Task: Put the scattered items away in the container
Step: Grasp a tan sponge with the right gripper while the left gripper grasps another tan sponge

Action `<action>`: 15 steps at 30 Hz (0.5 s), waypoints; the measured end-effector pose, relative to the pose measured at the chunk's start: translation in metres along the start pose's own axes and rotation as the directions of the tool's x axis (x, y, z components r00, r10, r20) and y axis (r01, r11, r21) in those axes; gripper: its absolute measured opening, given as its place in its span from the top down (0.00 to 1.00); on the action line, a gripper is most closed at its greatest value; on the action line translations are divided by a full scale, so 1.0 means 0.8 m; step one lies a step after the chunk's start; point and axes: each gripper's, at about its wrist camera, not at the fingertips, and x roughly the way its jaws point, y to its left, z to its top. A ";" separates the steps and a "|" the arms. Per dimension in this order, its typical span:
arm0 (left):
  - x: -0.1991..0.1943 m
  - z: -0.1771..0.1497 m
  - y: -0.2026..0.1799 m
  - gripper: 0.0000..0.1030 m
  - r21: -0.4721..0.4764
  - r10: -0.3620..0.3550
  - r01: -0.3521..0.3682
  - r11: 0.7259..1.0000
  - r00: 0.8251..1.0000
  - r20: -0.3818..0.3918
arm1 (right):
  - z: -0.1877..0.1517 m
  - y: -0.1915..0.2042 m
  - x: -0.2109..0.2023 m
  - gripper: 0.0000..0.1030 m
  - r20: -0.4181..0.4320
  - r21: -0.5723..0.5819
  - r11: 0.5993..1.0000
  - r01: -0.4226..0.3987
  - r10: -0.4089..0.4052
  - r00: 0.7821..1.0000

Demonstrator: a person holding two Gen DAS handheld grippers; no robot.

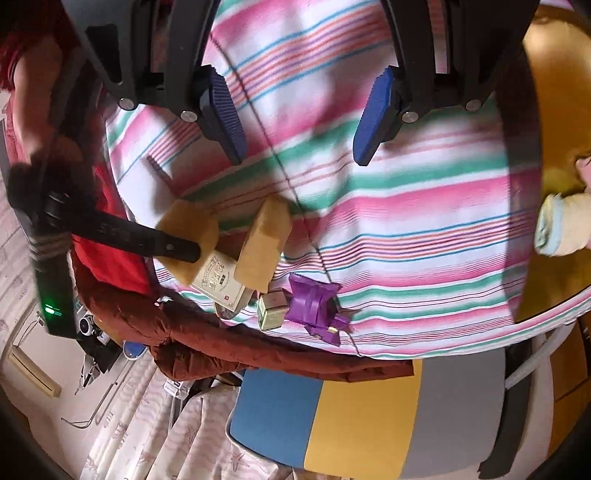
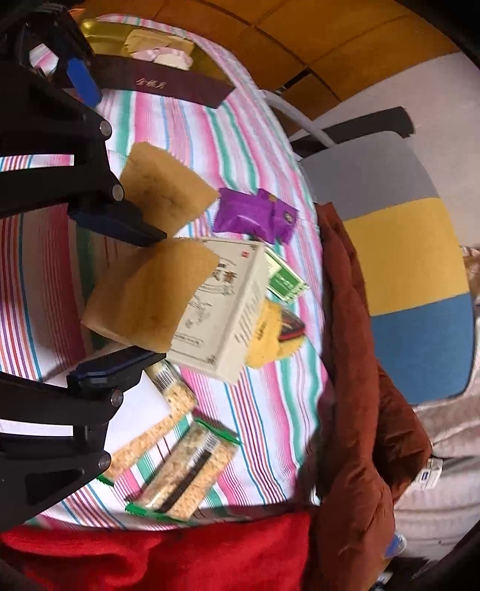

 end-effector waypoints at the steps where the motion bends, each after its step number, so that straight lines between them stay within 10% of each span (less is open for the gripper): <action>1: 0.005 0.006 -0.001 0.41 -0.003 0.000 0.000 1.000 1.000 -0.002 | 0.001 -0.003 -0.003 0.47 0.012 0.013 1.000 0.001 -0.001 1.000; 15: 0.063 0.061 -0.029 0.28 0.068 0.008 -0.008 0.998 1.000 -0.002 | 0.008 -0.036 -0.011 0.47 0.048 0.140 0.990 -0.024 0.017 0.999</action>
